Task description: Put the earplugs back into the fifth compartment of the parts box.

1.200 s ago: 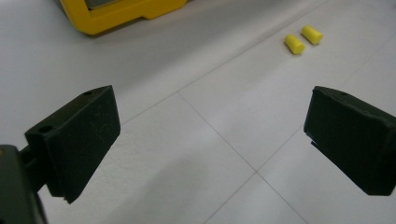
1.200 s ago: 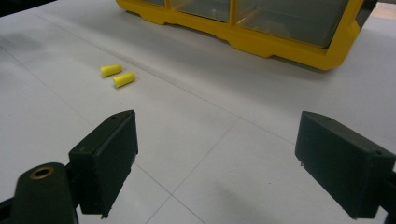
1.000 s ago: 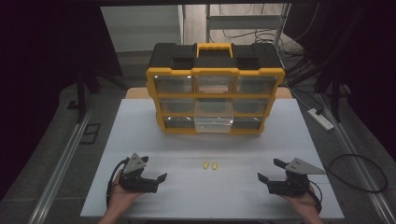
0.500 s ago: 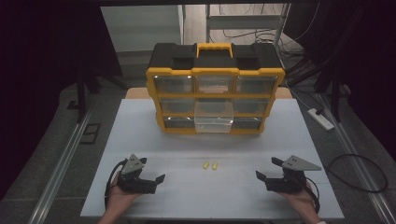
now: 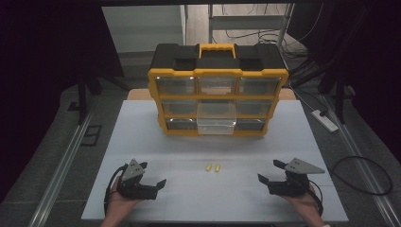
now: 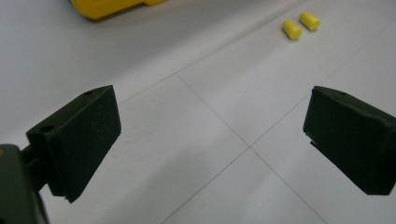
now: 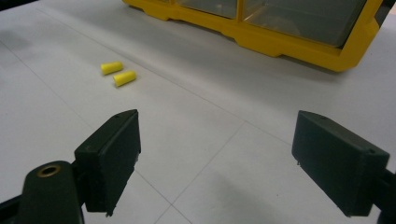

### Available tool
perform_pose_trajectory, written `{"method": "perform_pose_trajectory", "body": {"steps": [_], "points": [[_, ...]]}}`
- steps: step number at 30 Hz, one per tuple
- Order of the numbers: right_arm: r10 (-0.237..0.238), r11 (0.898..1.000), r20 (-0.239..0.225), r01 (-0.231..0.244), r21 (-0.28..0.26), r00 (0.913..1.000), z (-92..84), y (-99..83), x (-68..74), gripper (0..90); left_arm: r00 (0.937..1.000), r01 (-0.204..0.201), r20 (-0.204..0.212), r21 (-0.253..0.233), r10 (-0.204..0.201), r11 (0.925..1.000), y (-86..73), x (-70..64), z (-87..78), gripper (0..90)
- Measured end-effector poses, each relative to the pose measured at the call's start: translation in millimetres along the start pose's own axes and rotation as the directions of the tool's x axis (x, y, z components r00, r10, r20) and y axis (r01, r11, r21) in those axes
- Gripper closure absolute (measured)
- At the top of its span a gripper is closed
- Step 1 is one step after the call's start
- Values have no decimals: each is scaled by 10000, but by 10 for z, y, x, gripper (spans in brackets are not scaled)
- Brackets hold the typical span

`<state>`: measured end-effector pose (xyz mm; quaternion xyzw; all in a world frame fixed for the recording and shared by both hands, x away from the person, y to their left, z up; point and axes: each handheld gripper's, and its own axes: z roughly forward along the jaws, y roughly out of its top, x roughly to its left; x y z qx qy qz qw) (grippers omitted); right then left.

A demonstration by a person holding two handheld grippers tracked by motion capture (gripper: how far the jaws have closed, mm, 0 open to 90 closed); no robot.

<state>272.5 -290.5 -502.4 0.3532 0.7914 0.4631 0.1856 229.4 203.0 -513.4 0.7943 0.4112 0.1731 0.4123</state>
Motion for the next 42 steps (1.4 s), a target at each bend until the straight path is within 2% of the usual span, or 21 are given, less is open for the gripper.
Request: {"method": "perform_pose_trajectory", "body": {"steps": [7, 15, 23, 29, 32, 37, 42], "points": [[160, 9999, 214, -159, -30, 9996, -49, -13, 0, 161, 9999, -73, 141, -64, 74, 10000, 103, -37, 15, 44], [119, 9999, 136, -119, -37, 9998, -37, -10, -8, 164, 9994, -85, 355, 628, 62, 9980, 247, -99, 84, 53], [135, 9999, 183, -134, -49, 9997, -29, -9, -21, 165, 9965, -236, 812, 597, 187, 9979, 376, -125, 190, 52], [77, 10000, 268, -79, 55, 9996, -12, -13, -13, 163, 9941, -496, 989, 548, 440, 9973, 474, -175, 252, 53], [82, 10000, 289, -83, 50, 9995, -13, -14, -12, 163, 9913, -1004, 910, 597, 948, 9932, 522, -248, 285, 55], [99, 10000, 318, -99, -7, 9994, -17, -12, -17, 164, 9888, -979, 1193, 617, 901, 9933, 601, -298, 347, 55], [15, 10000, 330, -16, 32, 9995, -8, -12, -2, 166, 9841, -1228, 1355, 525, 1148, 9910, 720, -367, 403, 57]]}}
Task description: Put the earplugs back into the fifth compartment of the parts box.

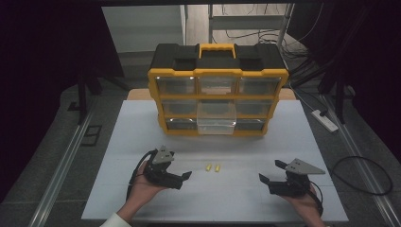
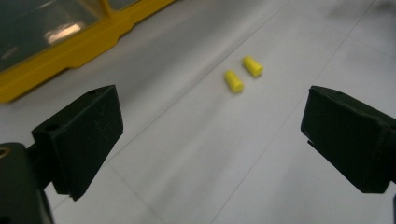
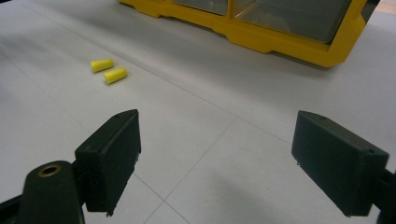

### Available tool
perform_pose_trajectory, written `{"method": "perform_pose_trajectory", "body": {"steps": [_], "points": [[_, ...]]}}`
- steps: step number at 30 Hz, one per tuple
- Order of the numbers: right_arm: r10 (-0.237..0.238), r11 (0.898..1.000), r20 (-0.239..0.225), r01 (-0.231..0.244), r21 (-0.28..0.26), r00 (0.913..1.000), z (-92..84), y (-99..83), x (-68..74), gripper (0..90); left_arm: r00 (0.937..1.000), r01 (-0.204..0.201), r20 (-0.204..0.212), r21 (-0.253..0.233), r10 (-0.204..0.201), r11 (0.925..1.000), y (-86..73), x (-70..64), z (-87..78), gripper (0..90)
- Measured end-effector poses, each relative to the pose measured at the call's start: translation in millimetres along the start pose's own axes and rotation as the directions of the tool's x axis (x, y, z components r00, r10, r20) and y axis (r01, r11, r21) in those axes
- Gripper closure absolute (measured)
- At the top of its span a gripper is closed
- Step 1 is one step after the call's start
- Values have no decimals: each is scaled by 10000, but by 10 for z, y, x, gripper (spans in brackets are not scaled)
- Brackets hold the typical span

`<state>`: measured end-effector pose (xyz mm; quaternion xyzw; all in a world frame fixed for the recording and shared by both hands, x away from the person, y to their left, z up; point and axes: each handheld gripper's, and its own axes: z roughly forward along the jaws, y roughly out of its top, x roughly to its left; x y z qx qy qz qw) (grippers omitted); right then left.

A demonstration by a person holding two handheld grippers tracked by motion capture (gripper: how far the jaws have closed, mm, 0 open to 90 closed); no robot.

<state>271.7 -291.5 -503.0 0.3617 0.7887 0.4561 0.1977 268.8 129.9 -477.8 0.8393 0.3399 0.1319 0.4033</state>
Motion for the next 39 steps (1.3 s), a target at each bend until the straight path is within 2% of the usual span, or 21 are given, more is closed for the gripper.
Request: {"method": "perform_pose_trajectory", "body": {"steps": [3, 12, 22, 29, 39], "points": [[33, 10000, -23, -33, 21, 10000, 16, 2, 2, 167, 9995, -321, -46, 57, 321, 9995, 71, -47, 42, 61], [4, 10000, -80, -4, 53, 10000, 36, 4, 13, 168, 9993, -371, 110, 180, 369, 9991, 181, -65, 160, 65], [-49, 10000, 28, 49, -70, 10000, 29, 9, 22, 168, 9990, -404, 211, 548, 393, 9977, 289, -67, 412, 74], [-57, 10000, -42, 57, 24, 10000, 37, 6, 25, 167, 9982, -551, 308, 1021, 522, 9933, 346, -63, 630, 82], [-103, 9999, -94, 104, 50, 9999, 42, 5, 29, 168, 9966, -672, 580, 1587, 587, 9850, 397, -77, 844, 107]]}}
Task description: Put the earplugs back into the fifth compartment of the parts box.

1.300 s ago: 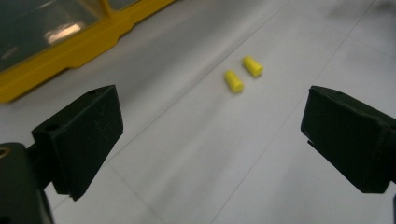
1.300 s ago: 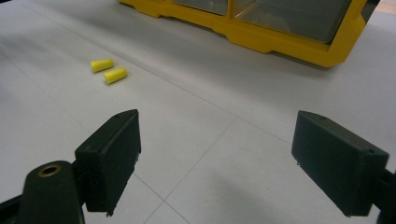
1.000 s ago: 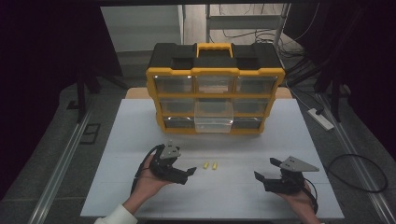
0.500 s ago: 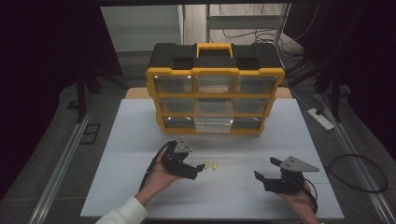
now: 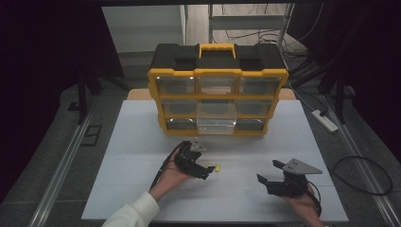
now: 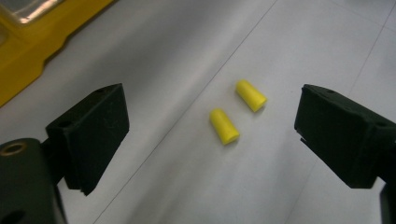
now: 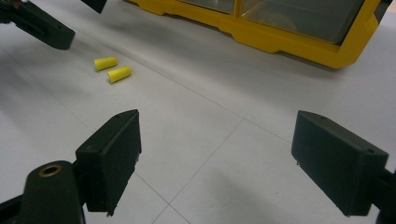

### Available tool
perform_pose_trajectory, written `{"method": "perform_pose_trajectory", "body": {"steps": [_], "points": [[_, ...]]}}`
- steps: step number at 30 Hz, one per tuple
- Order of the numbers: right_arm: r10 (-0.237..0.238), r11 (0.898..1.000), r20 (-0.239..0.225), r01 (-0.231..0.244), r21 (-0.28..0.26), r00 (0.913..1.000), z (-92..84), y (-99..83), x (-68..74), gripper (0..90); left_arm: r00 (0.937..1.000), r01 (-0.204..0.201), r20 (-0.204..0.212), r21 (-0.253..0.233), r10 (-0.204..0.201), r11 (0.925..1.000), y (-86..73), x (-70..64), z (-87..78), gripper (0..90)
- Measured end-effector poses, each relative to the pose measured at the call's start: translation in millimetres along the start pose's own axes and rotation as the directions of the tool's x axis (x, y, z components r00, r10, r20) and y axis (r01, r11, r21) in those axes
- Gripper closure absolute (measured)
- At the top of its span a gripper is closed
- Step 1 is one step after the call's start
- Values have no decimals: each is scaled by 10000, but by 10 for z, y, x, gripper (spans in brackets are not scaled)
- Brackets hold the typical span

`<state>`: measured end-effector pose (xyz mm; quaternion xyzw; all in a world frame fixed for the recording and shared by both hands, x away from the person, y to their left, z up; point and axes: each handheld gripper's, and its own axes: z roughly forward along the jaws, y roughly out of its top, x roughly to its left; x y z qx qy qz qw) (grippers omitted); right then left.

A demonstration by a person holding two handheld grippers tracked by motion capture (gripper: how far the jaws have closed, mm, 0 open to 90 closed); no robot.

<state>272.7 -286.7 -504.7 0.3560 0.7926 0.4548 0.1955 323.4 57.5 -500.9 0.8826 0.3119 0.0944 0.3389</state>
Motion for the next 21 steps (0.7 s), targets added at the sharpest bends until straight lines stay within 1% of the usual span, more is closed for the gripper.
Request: {"method": "perform_pose_trajectory", "body": {"steps": [4, 6, 9, 11, 13, 18, 21], "points": [[31, 10000, 3, -31, 9, 10000, -3, -1, -4, 168, 10000, -36, -8, 313, 36, 9995, 27, 3, 89, 125], [29, 10000, 5, -29, 15, 10000, -4, -2, -5, 168, 10000, -25, -13, 386, 25, 9993, 33, 4, 119, 129], [12, 10000, 8, -12, 13, 10000, -5, -2, -3, 167, 10000, 13, 27, 500, -14, 9987, 41, 15, 144, 136], [10, 10000, 7, -10, 12, 10000, -5, -2, -3, 168, 9999, 82, 76, 603, -86, 9981, 40, 29, 160, 156], [-2, 10000, 2, 2, 17, 10000, -4, -2, -3, 167, 9999, 95, 57, 777, -99, 9969, 33, 34, 184, 165], [0, 10000, 16, 0, 41, 10000, -3, -4, -3, 167, 9998, 80, 175, 1009, -98, 9949, 30, 32, 233, 226], [-10, 10000, 29, 10, 46, 10000, -5, -4, -3, 167, 10000, 63, 69, 1226, -72, 9924, 29, 19, 274, 278]]}}
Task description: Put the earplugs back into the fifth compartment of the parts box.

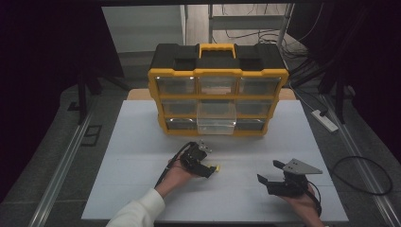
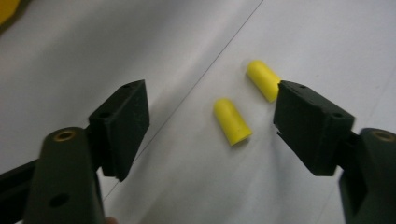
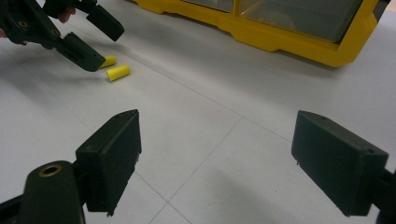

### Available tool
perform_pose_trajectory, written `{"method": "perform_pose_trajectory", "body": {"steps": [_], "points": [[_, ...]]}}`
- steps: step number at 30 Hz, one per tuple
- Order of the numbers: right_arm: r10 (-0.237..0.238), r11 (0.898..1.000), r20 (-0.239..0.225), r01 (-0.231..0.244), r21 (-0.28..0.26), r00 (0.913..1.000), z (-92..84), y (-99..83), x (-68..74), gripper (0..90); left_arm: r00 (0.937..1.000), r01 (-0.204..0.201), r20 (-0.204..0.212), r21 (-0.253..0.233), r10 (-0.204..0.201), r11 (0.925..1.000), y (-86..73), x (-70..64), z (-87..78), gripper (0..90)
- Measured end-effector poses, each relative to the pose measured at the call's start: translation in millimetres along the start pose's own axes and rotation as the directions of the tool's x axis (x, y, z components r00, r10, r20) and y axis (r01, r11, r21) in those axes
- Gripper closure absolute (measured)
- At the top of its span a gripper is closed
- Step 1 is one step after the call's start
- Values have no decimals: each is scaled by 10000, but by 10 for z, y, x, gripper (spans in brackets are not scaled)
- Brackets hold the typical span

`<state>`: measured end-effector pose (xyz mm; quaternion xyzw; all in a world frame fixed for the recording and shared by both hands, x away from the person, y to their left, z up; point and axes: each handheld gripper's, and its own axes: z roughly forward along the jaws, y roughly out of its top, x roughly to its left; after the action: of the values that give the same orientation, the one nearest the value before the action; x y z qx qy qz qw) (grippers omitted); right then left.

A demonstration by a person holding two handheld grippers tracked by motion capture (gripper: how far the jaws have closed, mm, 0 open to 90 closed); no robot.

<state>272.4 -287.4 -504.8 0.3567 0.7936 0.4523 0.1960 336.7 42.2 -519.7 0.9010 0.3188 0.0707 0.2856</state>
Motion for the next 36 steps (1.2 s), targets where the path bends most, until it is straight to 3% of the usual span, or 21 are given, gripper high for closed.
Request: {"method": "perform_pose_trajectory", "body": {"steps": [8, 12, 14, 17, 22, 29, 36], "points": [[84, 9999, 104, -83, -99, 9999, -30, 0, -32, 168, 9999, -86, -63, 183, 88, 9998, 0, -10, 18, 462], [63, 10000, 99, -63, -73, 9999, -29, 0, -31, 168, 9997, -233, 102, 228, 231, 9995, -1, -7, -4, 626], [-1, 10000, 101, 1, -53, 9999, -20, -1, -20, 168, 9988, -329, 380, 233, 320, 9992, -3, -15, -11, 713], [-18, 10000, 117, 18, -31, 9999, -16, -3, -17, 168, 9982, -447, 420, 199, 439, 9988, -3, -27, -10, 783], [-5, 10000, 126, 5, -18, 9999, -19, -4, -17, 168, 9975, -476, 523, 59, 473, 9988, -10, -36, -32, 796], [-47, 10000, 137, 47, 15, 9999, -23, -6, -15, 168, 9974, -367, 605, -559, 400, 9978, -41, -52, -159, 795], [-78, 10000, 141, 77, 39, 9999, -15, -7, -9, 168, 9973, -179, 683, -1274, 268, 9917, -82, -69, -324, 795]]}}
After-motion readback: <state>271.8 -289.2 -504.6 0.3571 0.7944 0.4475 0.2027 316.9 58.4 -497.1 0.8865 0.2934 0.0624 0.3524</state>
